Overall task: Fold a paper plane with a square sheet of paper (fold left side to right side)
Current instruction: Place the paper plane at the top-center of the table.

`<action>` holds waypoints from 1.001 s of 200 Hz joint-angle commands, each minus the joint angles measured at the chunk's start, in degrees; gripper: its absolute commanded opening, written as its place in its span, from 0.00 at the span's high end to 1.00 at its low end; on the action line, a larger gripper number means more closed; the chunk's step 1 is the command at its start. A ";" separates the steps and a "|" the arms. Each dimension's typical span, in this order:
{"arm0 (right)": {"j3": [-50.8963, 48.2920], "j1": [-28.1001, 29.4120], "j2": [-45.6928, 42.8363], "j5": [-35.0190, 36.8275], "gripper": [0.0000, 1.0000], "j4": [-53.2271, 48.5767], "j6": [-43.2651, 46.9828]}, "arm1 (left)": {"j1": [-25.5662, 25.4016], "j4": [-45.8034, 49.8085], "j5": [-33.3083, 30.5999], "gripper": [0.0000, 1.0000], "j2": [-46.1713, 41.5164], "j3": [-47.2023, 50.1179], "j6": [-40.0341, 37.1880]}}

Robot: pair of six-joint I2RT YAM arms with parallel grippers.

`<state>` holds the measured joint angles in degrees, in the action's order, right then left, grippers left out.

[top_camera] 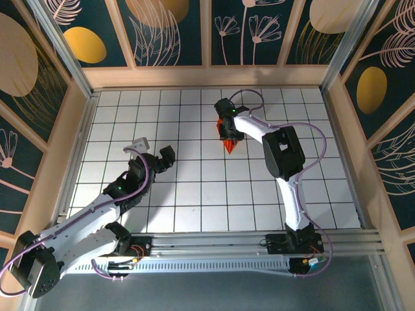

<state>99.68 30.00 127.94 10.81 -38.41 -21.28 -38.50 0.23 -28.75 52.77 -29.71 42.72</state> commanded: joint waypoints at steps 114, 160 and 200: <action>-0.82 0.48 -6.07 -0.08 0.51 -3.68 3.06 | 0.31 0.04 0.08 0.01 0.40 -0.09 0.47; -3.59 1.03 -11.93 1.65 0.40 -4.10 3.99 | 0.31 0.51 -1.15 0.01 0.75 -1.08 -0.41; -13.95 2.70 -21.69 3.07 0.26 -0.54 4.67 | 0.27 1.35 -4.39 0.01 1.61 -3.04 -2.32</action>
<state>91.90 32.01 113.32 12.01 -40.29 -17.21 -38.50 0.62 -30.11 53.95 -30.04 42.39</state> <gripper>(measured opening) 0.700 0.988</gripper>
